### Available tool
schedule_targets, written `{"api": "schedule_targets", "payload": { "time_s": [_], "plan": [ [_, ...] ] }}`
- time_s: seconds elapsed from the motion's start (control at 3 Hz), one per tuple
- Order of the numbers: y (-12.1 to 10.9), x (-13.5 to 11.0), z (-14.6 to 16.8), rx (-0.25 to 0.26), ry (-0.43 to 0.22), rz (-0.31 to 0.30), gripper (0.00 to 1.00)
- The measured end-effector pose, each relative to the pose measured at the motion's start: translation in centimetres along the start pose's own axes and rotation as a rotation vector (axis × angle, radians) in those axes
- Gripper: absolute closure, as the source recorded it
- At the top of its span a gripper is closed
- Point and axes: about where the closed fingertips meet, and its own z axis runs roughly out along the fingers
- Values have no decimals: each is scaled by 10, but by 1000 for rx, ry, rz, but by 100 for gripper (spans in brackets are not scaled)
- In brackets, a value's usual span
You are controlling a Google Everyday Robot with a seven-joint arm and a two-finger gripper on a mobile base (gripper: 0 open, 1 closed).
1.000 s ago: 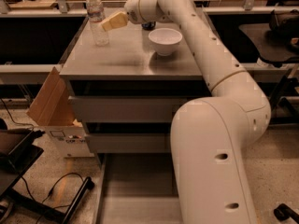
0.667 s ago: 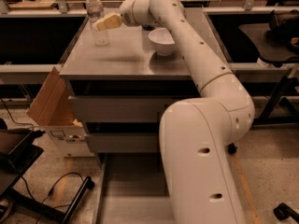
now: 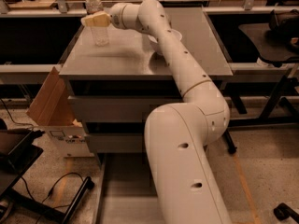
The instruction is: Place water bottle into bottom drawer
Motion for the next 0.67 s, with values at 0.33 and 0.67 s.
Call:
{"api": "schedule_targets", "payload": {
  "time_s": [0.33,0.67],
  "plan": [
    [13,-5,16,-27,-25,12,0],
    [22,-6,29,-35,-24,5,26]
  ]
}}
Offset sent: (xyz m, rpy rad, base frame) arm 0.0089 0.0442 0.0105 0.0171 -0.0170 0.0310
